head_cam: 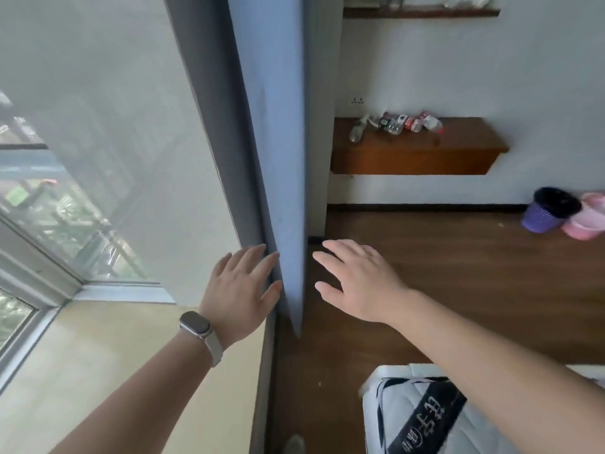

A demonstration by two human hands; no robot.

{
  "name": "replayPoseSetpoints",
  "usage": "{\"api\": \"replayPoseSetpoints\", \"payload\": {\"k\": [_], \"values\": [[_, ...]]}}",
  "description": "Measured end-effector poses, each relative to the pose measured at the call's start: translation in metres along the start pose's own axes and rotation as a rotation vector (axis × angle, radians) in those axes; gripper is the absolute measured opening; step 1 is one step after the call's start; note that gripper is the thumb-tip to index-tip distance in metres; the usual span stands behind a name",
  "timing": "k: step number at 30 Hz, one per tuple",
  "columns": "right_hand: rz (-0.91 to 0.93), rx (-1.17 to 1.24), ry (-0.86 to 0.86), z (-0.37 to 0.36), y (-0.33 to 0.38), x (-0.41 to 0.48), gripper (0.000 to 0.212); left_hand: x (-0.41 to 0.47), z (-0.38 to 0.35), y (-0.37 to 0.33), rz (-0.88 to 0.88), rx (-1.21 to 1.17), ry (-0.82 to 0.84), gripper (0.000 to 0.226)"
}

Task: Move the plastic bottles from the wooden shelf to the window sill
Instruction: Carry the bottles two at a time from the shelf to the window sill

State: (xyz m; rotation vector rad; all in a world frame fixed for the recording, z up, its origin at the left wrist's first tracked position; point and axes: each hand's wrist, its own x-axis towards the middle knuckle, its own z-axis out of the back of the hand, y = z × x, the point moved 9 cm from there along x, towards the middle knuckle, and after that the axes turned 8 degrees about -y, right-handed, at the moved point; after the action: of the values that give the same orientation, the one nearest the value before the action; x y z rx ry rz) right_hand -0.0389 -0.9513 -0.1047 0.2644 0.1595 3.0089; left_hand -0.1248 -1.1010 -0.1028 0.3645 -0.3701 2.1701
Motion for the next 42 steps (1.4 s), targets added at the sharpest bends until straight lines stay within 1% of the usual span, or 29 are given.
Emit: {"api": "replayPoseSetpoints", "payload": {"k": [4, 9, 13, 16, 20, 24, 28, 35, 39, 42], "values": [[-0.019, -0.081, 0.016, 0.0, -0.013, 0.04, 0.06, 0.049, -0.009, 0.002, -0.049, -0.041, -0.018, 0.053], [-0.131, -0.154, -0.021, 0.014, -0.041, 0.068, 0.058, 0.099, -0.027, 0.001, -0.178, -0.091, -0.058, 0.051], [-0.277, -0.175, -0.007, 0.02, -0.074, 0.061, 0.058, 0.137, -0.047, -0.01, -0.268, -0.105, -0.038, 0.049], [-0.373, -0.18, -0.02, 0.028, -0.099, 0.047, 0.063, 0.158, -0.058, -0.031, -0.35, -0.156, -0.027, 0.052], [-0.49, -0.208, -0.072, 0.041, -0.134, 0.029, 0.059, 0.186, -0.066, -0.057, -0.454, -0.23, -0.075, 0.051], [-0.582, -0.218, -0.089, 0.045, -0.17, 0.019, 0.058, 0.213, -0.078, -0.085, -0.5, -0.26, -0.108, 0.05], [-0.622, -0.219, -0.116, 0.042, -0.208, 0.018, 0.056, 0.24, -0.096, -0.109, -0.536, -0.261, -0.08, 0.05], [-0.691, -0.183, -0.136, 0.048, -0.296, 0.025, 0.056, 0.314, -0.128, -0.145, -0.587, -0.148, -0.017, 0.055], [-0.704, -0.198, -0.1, 0.051, -0.346, 0.019, 0.056, 0.359, -0.144, -0.175, -0.638, -0.072, -0.001, 0.058], [-0.688, -0.218, -0.092, 0.062, -0.385, 0.022, 0.057, 0.388, -0.154, -0.199, -0.643, -0.075, 0.005, 0.059]]}}
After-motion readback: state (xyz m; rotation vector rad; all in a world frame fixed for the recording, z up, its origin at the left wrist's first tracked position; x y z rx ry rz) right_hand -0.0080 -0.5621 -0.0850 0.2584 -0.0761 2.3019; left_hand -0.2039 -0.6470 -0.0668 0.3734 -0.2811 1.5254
